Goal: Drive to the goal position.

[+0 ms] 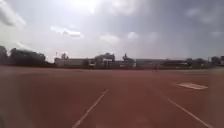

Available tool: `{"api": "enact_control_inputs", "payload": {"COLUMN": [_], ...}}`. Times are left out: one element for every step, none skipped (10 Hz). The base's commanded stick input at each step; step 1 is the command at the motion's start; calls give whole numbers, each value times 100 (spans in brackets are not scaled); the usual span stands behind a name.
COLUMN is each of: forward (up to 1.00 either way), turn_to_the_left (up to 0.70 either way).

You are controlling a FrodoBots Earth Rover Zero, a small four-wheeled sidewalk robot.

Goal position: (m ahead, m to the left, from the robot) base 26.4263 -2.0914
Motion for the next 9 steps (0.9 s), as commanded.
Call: {"api": "enact_control_inputs", "payload": {"forward": [24, 26, 70, 70, 70, 70, 70, 70, 68], "turn_to_the_left": [0, 0, 0, 0, 0, 0, 0, 0, 0]}}
